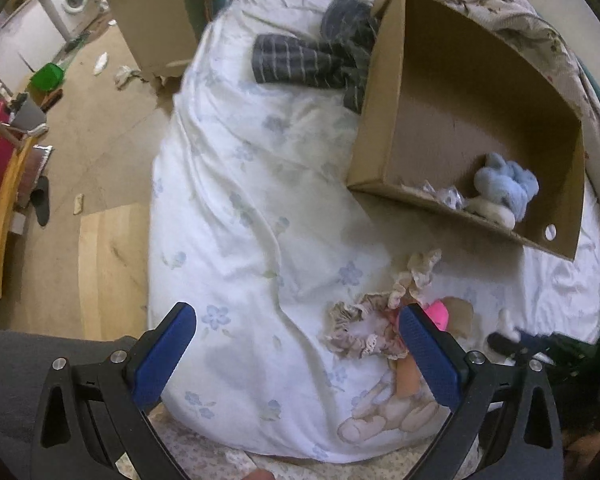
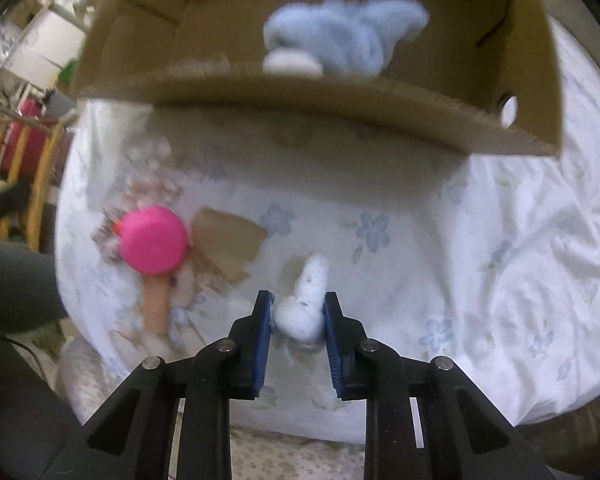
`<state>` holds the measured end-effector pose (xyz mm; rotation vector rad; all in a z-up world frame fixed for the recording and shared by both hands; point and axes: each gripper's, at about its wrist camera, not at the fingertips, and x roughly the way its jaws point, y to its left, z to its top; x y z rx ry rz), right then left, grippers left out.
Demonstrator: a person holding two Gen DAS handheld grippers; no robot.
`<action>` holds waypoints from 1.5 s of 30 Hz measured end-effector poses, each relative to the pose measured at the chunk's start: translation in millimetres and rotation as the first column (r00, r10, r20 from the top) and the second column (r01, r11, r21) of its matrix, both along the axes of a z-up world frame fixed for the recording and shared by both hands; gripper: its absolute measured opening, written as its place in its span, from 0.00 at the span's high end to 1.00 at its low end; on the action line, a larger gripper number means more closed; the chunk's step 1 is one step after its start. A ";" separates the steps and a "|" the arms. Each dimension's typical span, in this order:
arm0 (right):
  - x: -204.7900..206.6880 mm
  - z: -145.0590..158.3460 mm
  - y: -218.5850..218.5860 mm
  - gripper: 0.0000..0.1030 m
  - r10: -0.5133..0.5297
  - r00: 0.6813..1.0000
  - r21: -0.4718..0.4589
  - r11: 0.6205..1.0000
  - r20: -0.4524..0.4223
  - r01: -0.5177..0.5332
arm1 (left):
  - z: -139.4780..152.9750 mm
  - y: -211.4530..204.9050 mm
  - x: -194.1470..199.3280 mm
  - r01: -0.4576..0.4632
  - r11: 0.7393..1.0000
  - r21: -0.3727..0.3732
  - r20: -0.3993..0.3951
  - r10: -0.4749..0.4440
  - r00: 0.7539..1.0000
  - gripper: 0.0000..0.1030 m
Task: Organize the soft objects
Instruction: 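Grasp the white sock with the right gripper while the left gripper grasps the lace scrunchie, then carry the white sock and lace scrunchie over the box with both grippers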
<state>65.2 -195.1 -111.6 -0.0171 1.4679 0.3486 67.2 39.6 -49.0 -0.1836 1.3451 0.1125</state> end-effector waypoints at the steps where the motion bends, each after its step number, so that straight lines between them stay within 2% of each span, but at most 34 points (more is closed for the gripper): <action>1: 0.5 6.3 -3.8 0.74 -0.015 1.000 0.024 1.000 0.016 0.014 | -5.4 -2.2 0.8 0.012 1.000 -0.007 -0.016 -0.012 1.000 0.03; 2: 0.7 13.3 -8.7 0.74 -0.036 0.999 0.051 0.998 0.036 0.034 | -10.2 -4.7 1.2 0.022 1.000 -0.007 -0.030 -0.022 0.999 0.06; 4: 3.0 30.7 -15.2 0.74 -0.076 0.994 0.099 0.993 0.075 0.069 | -26.0 -8.2 3.1 0.042 0.999 -0.017 -0.079 -0.043 0.996 0.23; 5: 5.0 35.5 -19.6 0.74 -0.093 0.992 0.109 0.991 0.090 0.083 | -32.8 -8.7 4.4 0.045 0.998 -0.039 -0.101 -0.049 0.994 0.36; 6: 3.9 40.5 -23.4 0.74 -0.109 0.989 0.123 0.988 0.103 0.096 | -40.2 -9.0 5.6 0.044 0.997 -0.059 -0.124 -0.051 0.991 0.40; 10: 9.6 46.3 -33.6 0.74 -0.156 0.981 0.157 0.978 0.112 0.138 | -57.0 -14.9 13.0 0.052 0.993 -0.102 -0.163 -0.069 0.984 0.45; 12: 9.3 43.7 -33.0 0.74 -0.164 0.981 0.162 0.976 0.108 0.146 | -63.0 -20.8 16.2 0.069 0.993 -0.097 -0.174 -0.085 0.981 0.57; 13: 7.6 45.3 -32.3 0.74 -0.165 0.980 0.162 0.976 0.109 0.147 | -67.8 -24.8 17.7 0.078 0.992 -0.096 -0.185 -0.095 0.978 0.59; 19: 6.2 50.4 -31.8 0.74 -0.154 0.982 0.164 0.977 0.111 0.135 | -85.2 -42.7 22.2 0.146 0.989 -0.028 -0.227 -0.149 0.962 0.67; 20: 3.8 48.5 -27.9 0.74 -0.151 0.982 0.164 0.978 0.113 0.132 | -85.7 -44.0 22.7 0.154 0.988 -0.021 -0.227 -0.155 0.962 0.75; 21: 3.4 48.8 -27.3 0.74 -0.149 0.982 0.163 0.978 0.114 0.129 | -85.2 -44.8 23.3 0.160 0.987 -0.022 -0.224 -0.161 0.961 0.87; 22: 3.5 48.5 -25.9 0.74 -0.147 0.983 0.162 0.979 0.114 0.128 | -84.5 -45.4 23.5 0.163 0.986 -0.023 -0.219 -0.164 0.962 0.90; 26: 3.9 49.1 -22.7 0.74 -0.150 0.982 0.170 0.977 0.118 0.129 | -71.7 -40.1 23.2 0.155 0.987 -0.042 -0.179 -0.160 0.971 0.93; 33: -0.1 58.4 -28.8 0.74 -0.163 0.978 0.195 0.971 0.132 0.136 | -20.1 -24.1 0.1 0.155 0.986 -0.068 -0.065 -0.160 0.985 0.93; 38: -5.1 66.0 -30.5 0.74 -0.161 0.976 0.213 0.969 0.148 0.127 | 1.9 -16.2 -18.6 0.150 0.987 -0.049 -0.013 -0.151 0.988 0.93; 40: -7.0 69.3 -32.5 0.74 -0.165 0.974 0.224 0.966 0.156 0.128 | 13.1 -24.8 -29.6 0.144 0.989 -0.031 0.016 -0.143 0.990 0.93; 45: -10.2 77.9 -35.1 0.74 -0.171 0.969 0.233 0.964 0.176 0.128 | 28.6 -22.5 -23.1 0.113 0.994 0.000 0.070 -0.112 0.991 0.93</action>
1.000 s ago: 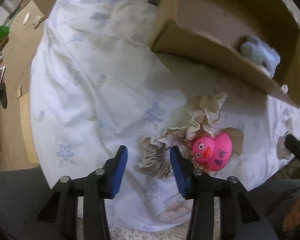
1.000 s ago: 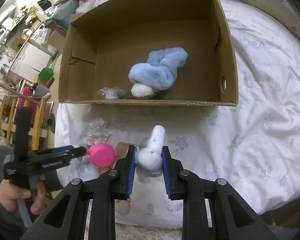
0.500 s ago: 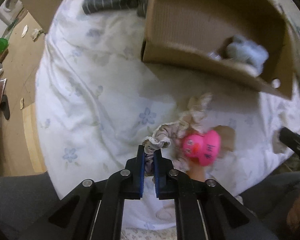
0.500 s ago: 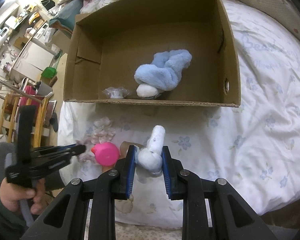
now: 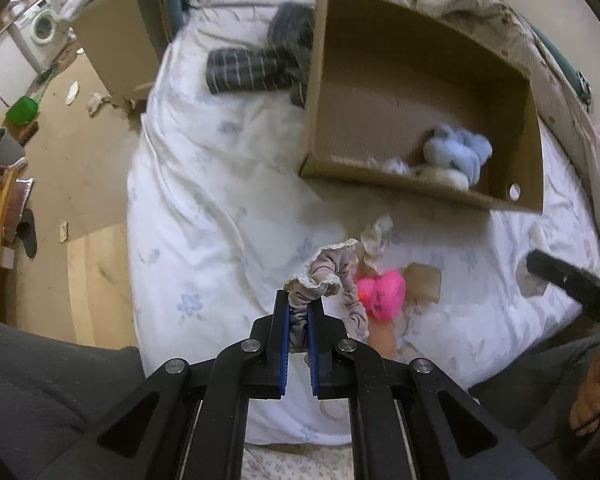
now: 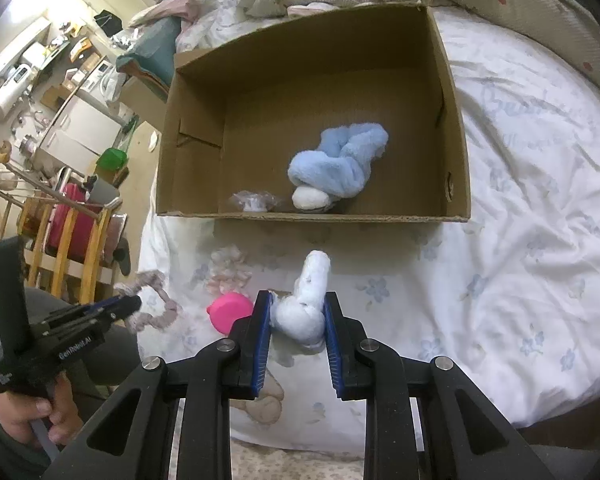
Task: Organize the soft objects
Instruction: 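Carry the white sock and lace scrunchie over the box with both grippers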
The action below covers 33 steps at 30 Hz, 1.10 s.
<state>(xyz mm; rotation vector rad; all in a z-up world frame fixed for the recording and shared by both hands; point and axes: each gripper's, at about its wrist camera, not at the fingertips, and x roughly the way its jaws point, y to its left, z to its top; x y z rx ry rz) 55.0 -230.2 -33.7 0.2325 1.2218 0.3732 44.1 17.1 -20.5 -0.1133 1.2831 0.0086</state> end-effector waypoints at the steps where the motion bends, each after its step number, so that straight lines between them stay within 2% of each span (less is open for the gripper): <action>1: -0.8 1.1 -1.1 0.74 -0.006 1.000 -0.010 1.000 0.006 0.006 | 5.6 2.2 2.8 -0.005 1.000 0.002 0.008 0.005 1.000 0.93; 12: 5.0 29.7 -18.4 0.74 -0.079 0.995 0.032 0.997 0.066 0.077 | 38.6 -5.2 32.7 0.018 1.000 0.015 0.059 -0.019 0.998 0.93; 16: 12.4 40.7 -22.6 0.74 -0.082 0.992 0.040 0.996 0.094 0.079 | 53.4 -9.9 49.5 0.041 0.999 0.001 0.089 -0.041 0.995 0.93; 22: 28.5 60.4 -21.8 0.74 -0.059 0.986 0.030 0.998 0.159 0.055 | 69.7 -21.2 74.0 0.076 0.997 0.021 0.138 -0.079 0.987 0.93; 28: 51.5 62.0 -21.4 0.74 -0.052 0.980 0.010 0.999 0.193 0.051 | 70.3 -27.1 100.9 0.090 0.996 0.027 0.161 -0.093 0.983 0.93; 31: 63.5 57.4 -21.8 0.74 -0.051 0.978 0.003 0.999 0.203 0.051 | 60.2 -25.7 112.4 0.099 0.995 -0.011 0.180 -0.096 0.979 0.93; 33: 70.0 50.4 -22.8 0.74 -0.061 0.977 0.004 0.998 0.202 0.062 | 51.2 -27.2 119.5 0.091 0.996 0.016 0.177 -0.092 0.980 0.93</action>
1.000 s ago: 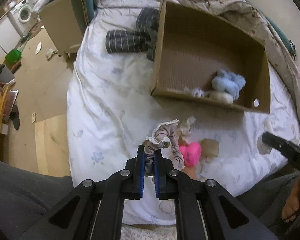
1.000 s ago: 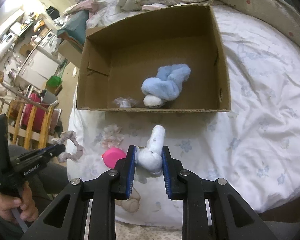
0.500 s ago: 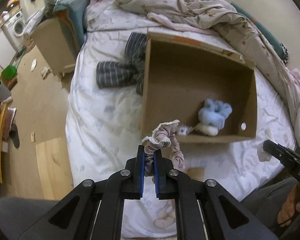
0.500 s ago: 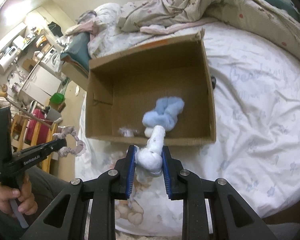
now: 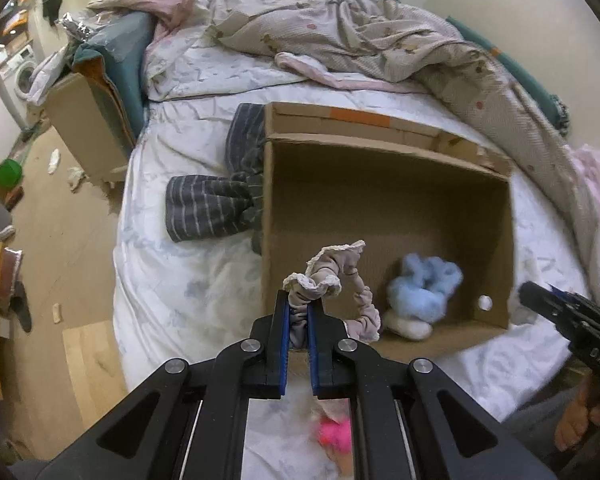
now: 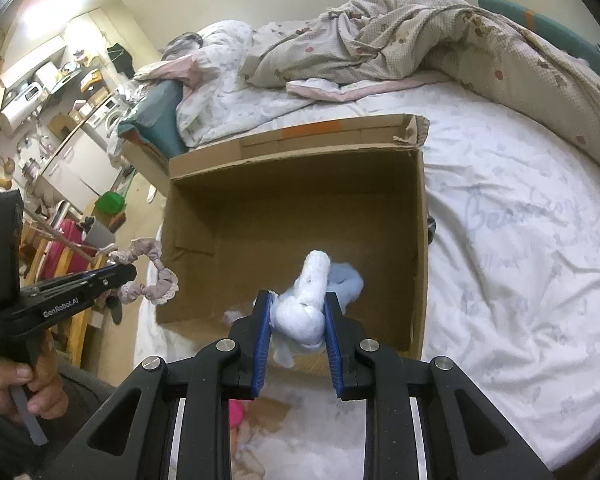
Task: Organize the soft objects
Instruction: 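Carry the white sock and lace scrunchie over the box with both grippers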
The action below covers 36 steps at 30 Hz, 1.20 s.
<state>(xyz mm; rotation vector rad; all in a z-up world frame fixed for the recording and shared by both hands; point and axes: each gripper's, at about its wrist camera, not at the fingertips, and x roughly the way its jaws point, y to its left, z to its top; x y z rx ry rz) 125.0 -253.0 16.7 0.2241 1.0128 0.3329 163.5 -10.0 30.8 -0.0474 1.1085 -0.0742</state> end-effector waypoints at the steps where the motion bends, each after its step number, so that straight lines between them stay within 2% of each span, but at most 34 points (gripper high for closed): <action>1: 2.7 -6.0 -1.5 0.74 -0.010 1.000 0.006 1.000 -0.007 0.010 | -4.5 -2.8 3.7 0.008 1.000 0.005 -0.007 -0.007 1.000 0.93; 5: 8.5 -29.3 -3.3 0.74 -0.039 0.998 -0.010 0.999 -0.046 0.039 | -16.0 -14.1 11.1 0.038 0.999 0.026 -0.001 -0.038 0.999 0.93; 8: 12.7 -37.4 -4.1 0.74 -0.044 0.997 -0.019 0.999 -0.061 0.043 | -28.2 -15.9 14.9 0.058 0.998 -0.005 0.009 -0.058 0.998 0.93; 11: 14.3 -45.1 -5.1 0.74 -0.043 0.996 -0.044 0.998 -0.075 0.040 | -40.3 -11.4 18.6 0.041 0.999 -0.030 -0.012 -0.042 0.999 0.93; 13: 15.3 -50.1 -7.9 0.74 -0.050 0.995 -0.047 0.998 -0.091 0.046 | -43.4 -10.9 18.6 0.040 0.999 -0.017 -0.002 -0.040 0.999 0.93; 25: 22.6 -67.6 -14.7 0.74 -0.113 0.982 -0.073 0.992 -0.151 0.103 | -50.6 -13.8 17.8 0.062 0.998 0.017 0.005 -0.062 0.998 0.92; 36: 26.9 -72.6 -8.5 0.73 -0.095 0.980 -0.056 0.995 -0.173 0.086 | -52.5 -13.9 18.5 0.053 0.999 0.008 -0.006 -0.053 0.999 0.92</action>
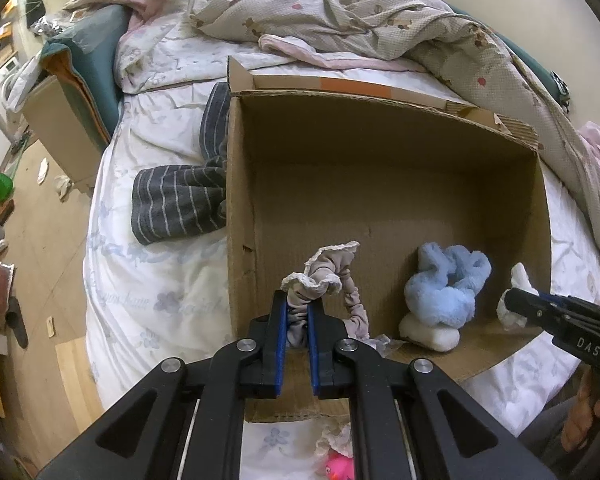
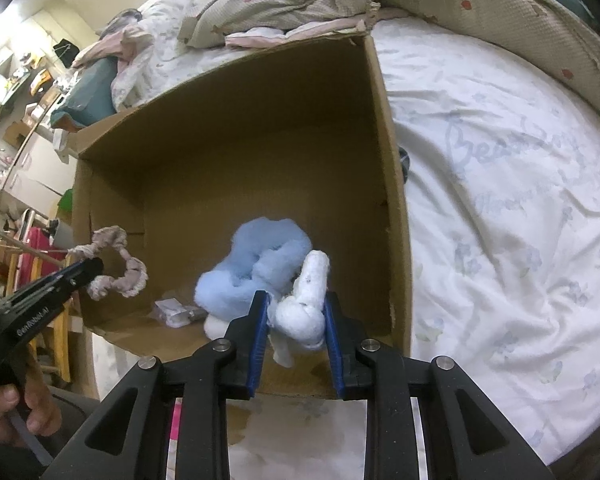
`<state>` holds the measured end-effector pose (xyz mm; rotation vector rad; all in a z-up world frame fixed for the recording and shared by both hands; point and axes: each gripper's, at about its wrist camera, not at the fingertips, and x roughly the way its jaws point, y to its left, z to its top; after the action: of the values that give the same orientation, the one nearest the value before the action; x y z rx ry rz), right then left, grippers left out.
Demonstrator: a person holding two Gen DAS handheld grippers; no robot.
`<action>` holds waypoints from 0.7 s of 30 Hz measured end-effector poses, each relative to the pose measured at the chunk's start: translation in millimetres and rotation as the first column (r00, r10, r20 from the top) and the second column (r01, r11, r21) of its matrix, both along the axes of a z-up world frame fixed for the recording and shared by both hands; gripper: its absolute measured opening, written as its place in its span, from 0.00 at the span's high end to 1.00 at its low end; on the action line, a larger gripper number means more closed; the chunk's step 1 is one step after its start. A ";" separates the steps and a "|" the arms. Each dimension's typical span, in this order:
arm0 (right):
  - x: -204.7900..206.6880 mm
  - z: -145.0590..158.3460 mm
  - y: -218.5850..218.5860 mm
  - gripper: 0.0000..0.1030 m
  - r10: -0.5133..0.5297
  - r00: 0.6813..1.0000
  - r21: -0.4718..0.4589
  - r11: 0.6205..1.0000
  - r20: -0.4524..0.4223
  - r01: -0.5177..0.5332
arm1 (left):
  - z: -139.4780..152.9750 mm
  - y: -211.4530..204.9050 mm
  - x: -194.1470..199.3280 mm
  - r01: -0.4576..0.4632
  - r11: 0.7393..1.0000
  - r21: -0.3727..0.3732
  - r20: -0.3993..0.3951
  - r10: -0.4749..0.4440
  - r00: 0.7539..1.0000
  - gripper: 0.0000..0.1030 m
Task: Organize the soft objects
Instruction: 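Carry the white sock and lace scrunchie over the box with both grippers, then open both grippers to drop the white sock and scrunchie into the box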
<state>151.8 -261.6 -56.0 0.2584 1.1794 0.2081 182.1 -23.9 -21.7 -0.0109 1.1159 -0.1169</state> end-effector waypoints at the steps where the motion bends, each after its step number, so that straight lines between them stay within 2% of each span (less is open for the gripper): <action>1: -0.1 0.8 0.5 0.73 0.002 1.000 0.002 1.000 0.003 -0.002 | -0.1 0.2 0.1 -0.001 1.000 0.002 0.000 0.001 1.000 0.92; 12: 0.6 1.9 2.2 0.70 0.005 1.000 0.028 1.000 0.008 -0.005 | 0.5 1.7 -0.5 -0.004 1.000 -0.007 -0.006 0.004 1.000 0.90; 14: 0.9 2.7 2.2 0.67 0.001 1.000 0.033 0.999 0.010 -0.002 | 0.5 1.0 -0.5 -0.004 1.000 -0.005 -0.010 0.004 1.000 0.88; 15: 0.9 2.7 1.7 0.62 -0.001 1.000 0.037 0.999 0.010 0.001 | 0.5 1.4 -0.5 -0.004 1.000 -0.006 -0.012 0.004 1.000 0.87; 16: 0.8 2.9 0.9 0.48 -0.005 1.000 0.042 0.999 0.011 0.005 | 0.6 0.4 -0.6 -0.003 1.000 -0.007 -0.013 0.003 1.000 0.86; 18: 0.5 5.1 -0.5 0.35 -0.017 1.000 0.050 0.999 0.023 0.016 | 1.0 -0.6 -0.8 -0.002 1.000 -0.014 -0.016 0.002 1.000 0.74; 19: 0.7 7.0 -1.0 0.34 -0.021 0.999 0.058 0.998 0.032 0.019 | 1.6 -0.4 -0.9 -0.006 1.000 -0.018 -0.017 0.006 1.000 0.68; 20: 0.7 8.4 -1.5 0.34 -0.023 0.999 0.066 0.998 0.039 0.021 | 2.4 -0.5 -1.1 -0.011 1.000 -0.023 -0.016 0.011 1.000 0.55; 21: 0.7 10.5 -2.1 0.27 -0.029 0.998 0.073 0.997 0.049 0.025 | 3.7 0.0 -1.6 -0.010 0.999 -0.042 -0.012 0.010 1.000 0.50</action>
<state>152.5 -263.6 -45.4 0.3309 1.1195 0.2328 180.4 -23.9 -18.0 -0.0548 1.1246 -0.1314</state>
